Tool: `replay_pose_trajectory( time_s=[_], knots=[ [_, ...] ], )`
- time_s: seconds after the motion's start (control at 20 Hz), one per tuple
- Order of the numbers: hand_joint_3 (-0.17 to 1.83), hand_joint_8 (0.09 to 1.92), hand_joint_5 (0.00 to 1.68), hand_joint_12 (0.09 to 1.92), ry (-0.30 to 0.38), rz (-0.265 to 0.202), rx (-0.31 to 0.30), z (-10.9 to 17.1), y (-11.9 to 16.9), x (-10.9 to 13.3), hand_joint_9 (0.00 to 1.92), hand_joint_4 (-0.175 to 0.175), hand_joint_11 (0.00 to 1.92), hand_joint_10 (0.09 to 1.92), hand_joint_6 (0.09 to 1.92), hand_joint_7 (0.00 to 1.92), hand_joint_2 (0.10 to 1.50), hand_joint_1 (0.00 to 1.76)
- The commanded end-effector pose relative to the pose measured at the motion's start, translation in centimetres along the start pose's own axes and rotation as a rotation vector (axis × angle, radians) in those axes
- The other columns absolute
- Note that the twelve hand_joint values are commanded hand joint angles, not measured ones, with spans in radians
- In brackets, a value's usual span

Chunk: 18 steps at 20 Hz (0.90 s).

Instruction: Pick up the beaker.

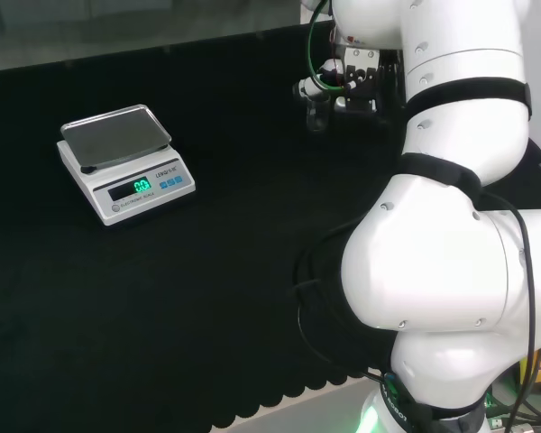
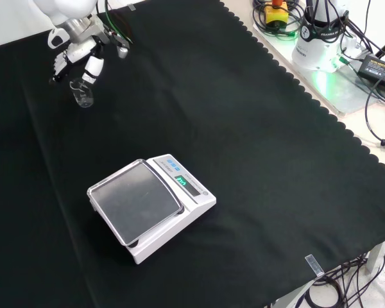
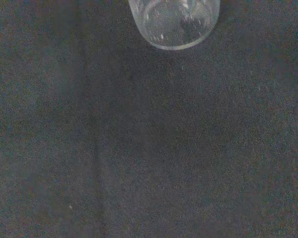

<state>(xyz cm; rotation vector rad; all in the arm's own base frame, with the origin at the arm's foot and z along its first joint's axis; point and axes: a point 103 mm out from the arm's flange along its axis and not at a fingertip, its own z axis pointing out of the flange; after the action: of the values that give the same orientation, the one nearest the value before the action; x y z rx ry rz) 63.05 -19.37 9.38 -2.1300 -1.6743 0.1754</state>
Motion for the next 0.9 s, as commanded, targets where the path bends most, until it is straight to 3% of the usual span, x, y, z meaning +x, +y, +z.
replay_pose_trajectory(
  time_s=[0.05, 0.3, 0.4, 0.55, 0.8, 0.9],
  knots=[
    [0.18, 0.89, 0.34, 1.54, -0.01, 0.008, 0.009, 0.7, -0.2, 0.1, 0.06, -0.116, 0.02, 0.89, 0.09, 0.13, 1.05, 0.19],
    [0.18, 0.89, 0.34, 1.54, -0.025, -0.006, 0.0, 1.2, -0.3, 0.5, 0.07, -0.116, 0.03, 0.89, 0.09, 0.14, 1.05, 0.19],
    [0.18, 0.89, 0.34, 1.54, -0.035, 0.033, 0.002, 1.4, -0.1, 0.9, 0.1, -0.117, 0.05, 0.9, 0.09, 0.15, 1.05, 0.19],
    [0.18, 0.9, 0.36, 1.52, -0.051, 0.023, -0.025, 1.5, -0.2, 1.0, 0.19, -0.117, 0.11, 0.91, 0.09, 0.19, 1.04, 0.22],
    [0.17, 0.89, 0.48, 1.37, -0.112, 0.014, -0.128, 1.6, -0.5, 1.2, 0.79, -0.127, 0.57, 0.79, 0.09, 0.5, 1.03, 0.39],
    [0.18, 0.86, 0.58, 1.28, -0.138, 0.015, -0.174, 1.7, -0.6, 1.3, 1.03, -0.136, 0.8, 0.72, 0.18, 0.72, 1.02, 0.5]
  ],
)
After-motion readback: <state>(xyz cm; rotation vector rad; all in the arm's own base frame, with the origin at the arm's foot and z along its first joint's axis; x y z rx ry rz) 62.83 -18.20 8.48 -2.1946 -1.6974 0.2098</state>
